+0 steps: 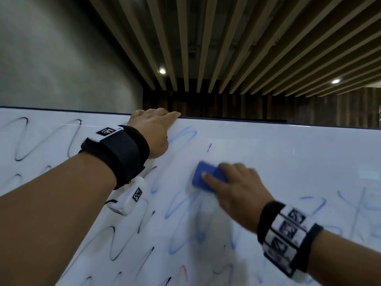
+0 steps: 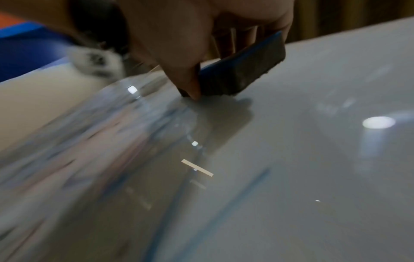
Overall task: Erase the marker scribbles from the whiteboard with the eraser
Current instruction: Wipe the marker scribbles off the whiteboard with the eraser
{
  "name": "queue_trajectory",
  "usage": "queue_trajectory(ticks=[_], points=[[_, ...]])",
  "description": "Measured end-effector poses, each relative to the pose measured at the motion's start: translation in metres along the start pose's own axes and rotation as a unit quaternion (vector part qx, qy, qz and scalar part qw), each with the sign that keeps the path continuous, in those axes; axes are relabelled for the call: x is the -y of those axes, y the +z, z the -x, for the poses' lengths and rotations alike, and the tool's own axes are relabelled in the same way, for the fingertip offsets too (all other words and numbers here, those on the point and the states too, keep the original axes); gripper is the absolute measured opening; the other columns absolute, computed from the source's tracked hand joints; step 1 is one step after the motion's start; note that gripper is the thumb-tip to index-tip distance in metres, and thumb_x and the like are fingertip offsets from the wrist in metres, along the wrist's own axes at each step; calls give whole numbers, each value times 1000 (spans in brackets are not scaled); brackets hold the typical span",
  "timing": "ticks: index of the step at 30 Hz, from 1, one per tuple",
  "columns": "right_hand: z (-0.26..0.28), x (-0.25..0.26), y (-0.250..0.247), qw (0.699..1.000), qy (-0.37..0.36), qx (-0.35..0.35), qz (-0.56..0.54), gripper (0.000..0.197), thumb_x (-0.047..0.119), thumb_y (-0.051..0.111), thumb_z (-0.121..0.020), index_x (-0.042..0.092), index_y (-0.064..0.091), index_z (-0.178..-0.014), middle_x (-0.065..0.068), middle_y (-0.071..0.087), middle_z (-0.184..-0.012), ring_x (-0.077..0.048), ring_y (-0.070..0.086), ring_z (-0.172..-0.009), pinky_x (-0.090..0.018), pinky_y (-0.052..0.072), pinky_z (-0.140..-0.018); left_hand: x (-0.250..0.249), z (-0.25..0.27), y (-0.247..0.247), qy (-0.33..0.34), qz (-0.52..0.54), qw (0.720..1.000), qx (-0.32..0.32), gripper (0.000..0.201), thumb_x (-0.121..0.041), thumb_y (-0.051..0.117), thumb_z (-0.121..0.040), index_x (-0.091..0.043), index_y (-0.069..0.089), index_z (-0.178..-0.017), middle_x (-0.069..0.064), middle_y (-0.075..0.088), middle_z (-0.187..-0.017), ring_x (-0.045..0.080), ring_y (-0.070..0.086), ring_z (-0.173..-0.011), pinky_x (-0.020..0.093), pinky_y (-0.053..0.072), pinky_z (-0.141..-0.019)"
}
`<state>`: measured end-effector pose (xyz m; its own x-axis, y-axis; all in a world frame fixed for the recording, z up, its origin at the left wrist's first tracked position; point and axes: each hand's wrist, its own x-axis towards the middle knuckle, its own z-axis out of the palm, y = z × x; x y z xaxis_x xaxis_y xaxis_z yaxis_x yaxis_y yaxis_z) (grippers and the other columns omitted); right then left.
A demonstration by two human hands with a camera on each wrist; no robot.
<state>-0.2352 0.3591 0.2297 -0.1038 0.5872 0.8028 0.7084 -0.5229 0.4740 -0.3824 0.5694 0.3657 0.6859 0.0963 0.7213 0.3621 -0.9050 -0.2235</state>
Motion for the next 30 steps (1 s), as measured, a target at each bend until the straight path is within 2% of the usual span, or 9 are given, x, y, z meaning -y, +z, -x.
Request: queue_trajectory(ticks=[2,3,4,7,9,15,20,26,30], points=[[23,12,6,996,-70,48,12,64,22,71,-70,33,54,-130,-7,56,-115,-31,53,-85,-40,44,-70,1,-1,2,0,6,1000,-5,74,-21,52,-92,-31,19,-158,-3,38,-153,22,37,-139,40,26,-116],[22,7,4,996,-76,50,11,65,21,72,-69,34,54,-130,-6,56,-115,-31,54,-86,-41,44,-71,2,-1,3,-3,8,1000,-6,74,-21,52,-92,-31,19,-158,-3,38,-153,22,37,-140,40,25,-116],[14,-1,0,998,-57,33,13,65,20,73,-68,34,55,-129,-6,56,-114,-32,53,-86,-41,43,-71,2,-2,3,-4,8,1000,-7,74,-21,52,-92,-31,19,-158,-3,38,-153,22,38,-139,40,25,-116],[-31,-31,-20,995,92,-34,18,62,22,76,-70,28,59,-130,-13,57,-114,-37,54,-90,-46,44,-72,0,-2,3,-7,13,1000,-9,73,-20,52,-92,-31,21,-157,-3,40,-152,23,39,-138,40,26,-116],[-47,-39,-22,989,143,-42,8,61,24,75,-74,25,57,-133,-15,56,-115,-38,53,-92,-47,45,-73,-1,-1,2,-11,17,1000,-12,71,-20,52,-92,-31,24,-156,-2,41,-152,23,39,-139,40,26,-115],[4,-8,2,1000,9,-24,-11,65,18,73,-67,26,59,-129,-10,56,-109,-33,50,-84,-40,39,-68,-1,-1,1,-19,31,999,2,71,-20,55,-93,-31,25,-156,-2,40,-153,24,37,-140,39,24,-117],[-40,-38,-12,996,63,-69,-10,61,18,76,-70,22,61,-129,-16,58,-112,-38,54,-85,-44,43,-67,-5,-1,2,-29,39,999,-10,68,-16,56,-91,-30,31,-153,1,46,-147,27,43,-134,39,27,-111],[14,-49,-7,998,41,-48,-28,62,15,77,-67,20,62,-128,-12,57,-107,-34,50,-78,-39,39,-64,-6,-1,1,-40,53,998,-7,69,-12,56,-91,-29,33,-154,1,44,-150,28,41,-135,38,26,-112],[-18,-39,-8,996,51,-74,-30,58,18,74,-67,21,64,-124,-11,56,-103,-33,49,-79,-37,30,-64,-3,-5,5,-40,58,998,-1,70,-12,57,-89,-29,34,-153,2,43,-151,28,40,-137,41,27,-116]])
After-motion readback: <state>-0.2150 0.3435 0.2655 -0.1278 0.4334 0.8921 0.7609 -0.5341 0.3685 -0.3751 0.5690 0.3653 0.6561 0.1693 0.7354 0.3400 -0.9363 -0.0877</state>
